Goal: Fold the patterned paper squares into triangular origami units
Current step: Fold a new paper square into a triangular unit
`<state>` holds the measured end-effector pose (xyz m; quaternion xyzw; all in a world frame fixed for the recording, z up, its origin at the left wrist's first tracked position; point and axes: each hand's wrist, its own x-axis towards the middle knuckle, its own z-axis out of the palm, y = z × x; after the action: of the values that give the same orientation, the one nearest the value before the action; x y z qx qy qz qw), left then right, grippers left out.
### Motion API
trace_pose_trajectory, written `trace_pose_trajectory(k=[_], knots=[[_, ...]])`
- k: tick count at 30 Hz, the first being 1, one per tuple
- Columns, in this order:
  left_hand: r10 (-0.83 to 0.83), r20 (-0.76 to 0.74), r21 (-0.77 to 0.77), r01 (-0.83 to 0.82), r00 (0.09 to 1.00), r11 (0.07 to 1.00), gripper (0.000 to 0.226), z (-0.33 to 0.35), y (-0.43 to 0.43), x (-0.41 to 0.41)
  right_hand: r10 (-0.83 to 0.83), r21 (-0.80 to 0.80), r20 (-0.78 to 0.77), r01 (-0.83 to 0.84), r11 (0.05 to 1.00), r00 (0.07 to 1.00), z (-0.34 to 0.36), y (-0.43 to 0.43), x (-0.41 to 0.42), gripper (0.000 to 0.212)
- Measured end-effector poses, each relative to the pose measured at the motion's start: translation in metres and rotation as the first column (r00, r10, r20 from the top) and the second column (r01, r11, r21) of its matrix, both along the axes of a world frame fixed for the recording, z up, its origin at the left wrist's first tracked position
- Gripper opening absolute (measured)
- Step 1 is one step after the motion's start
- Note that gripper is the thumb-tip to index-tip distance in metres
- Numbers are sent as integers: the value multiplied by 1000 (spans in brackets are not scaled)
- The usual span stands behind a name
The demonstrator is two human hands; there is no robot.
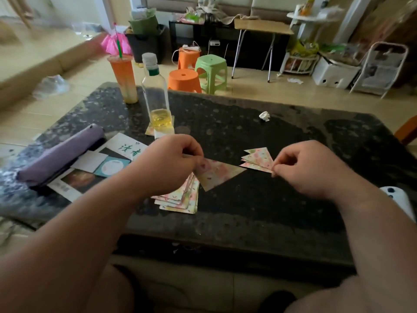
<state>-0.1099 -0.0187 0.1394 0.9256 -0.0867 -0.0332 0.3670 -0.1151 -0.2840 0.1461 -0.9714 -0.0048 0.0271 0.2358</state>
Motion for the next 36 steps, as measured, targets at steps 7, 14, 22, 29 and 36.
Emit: trace_pose_trajectory(k=[7,14,22,29,36], knots=[[-91,8,32,91,996,995,16,-10,-26,-11,227,357,39,-225,906,973,-13,40,-10,6],[-129,40,54,127,991,990,13,-14,-32,-15,289,404,0,-265,876,957,-16,45,-10,25],[-78,4,55,78,997,995,13,-21,-13,-20,300,312,-38,-274,910,953,-22,44,-9,18],[-84,-46,107,89,995,990,11,-32,-8,-20,308,-30,-358,-341,940,882,-18,35,-2,16],[-58,-30,119,61,998,991,13,-32,3,-18,187,-24,-220,-197,980,957,-22,34,3,9]])
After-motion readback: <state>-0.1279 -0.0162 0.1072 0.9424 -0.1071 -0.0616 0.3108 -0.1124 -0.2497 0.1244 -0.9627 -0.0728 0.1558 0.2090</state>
